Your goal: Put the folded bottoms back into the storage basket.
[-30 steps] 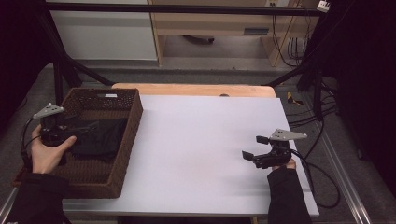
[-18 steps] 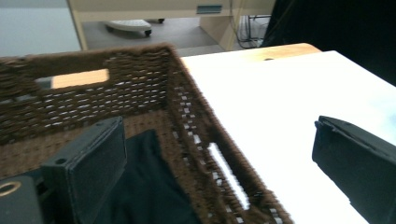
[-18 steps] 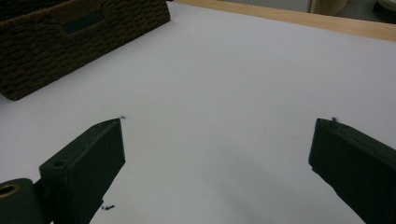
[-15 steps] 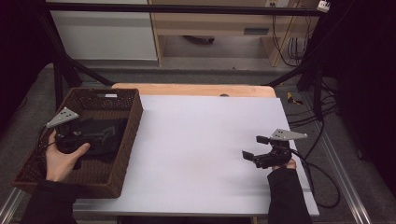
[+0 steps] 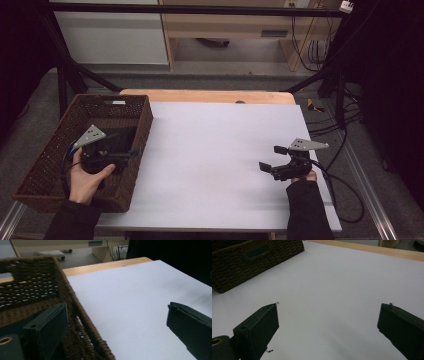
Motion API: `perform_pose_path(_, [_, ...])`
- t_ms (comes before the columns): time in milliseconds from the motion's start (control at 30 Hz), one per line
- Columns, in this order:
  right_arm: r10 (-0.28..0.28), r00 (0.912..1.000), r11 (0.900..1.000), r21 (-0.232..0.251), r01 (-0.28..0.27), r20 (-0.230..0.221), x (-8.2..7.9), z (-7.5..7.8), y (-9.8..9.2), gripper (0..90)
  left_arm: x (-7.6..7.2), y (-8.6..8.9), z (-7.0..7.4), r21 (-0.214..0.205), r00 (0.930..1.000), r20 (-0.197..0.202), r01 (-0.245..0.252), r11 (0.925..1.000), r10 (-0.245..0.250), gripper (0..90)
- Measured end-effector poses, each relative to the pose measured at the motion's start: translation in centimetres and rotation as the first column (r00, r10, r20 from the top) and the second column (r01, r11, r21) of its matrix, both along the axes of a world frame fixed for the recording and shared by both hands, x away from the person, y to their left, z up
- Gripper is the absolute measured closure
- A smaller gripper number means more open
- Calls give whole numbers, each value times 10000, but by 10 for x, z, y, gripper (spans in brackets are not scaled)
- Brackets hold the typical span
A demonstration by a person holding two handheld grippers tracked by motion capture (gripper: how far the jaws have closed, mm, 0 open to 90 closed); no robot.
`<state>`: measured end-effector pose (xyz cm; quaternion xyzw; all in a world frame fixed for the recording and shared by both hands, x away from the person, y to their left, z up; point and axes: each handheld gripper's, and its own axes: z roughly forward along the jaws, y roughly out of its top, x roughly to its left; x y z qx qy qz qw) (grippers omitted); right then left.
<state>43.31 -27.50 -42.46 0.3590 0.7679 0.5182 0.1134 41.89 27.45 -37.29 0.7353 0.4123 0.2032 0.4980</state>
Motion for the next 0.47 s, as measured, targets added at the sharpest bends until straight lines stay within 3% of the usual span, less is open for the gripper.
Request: perform_pose_path(467, [159,9999,9999,37,-159,15,-2,-1,1,38,0,-18,-17,479,9976,-313,637,9968,-623,40])
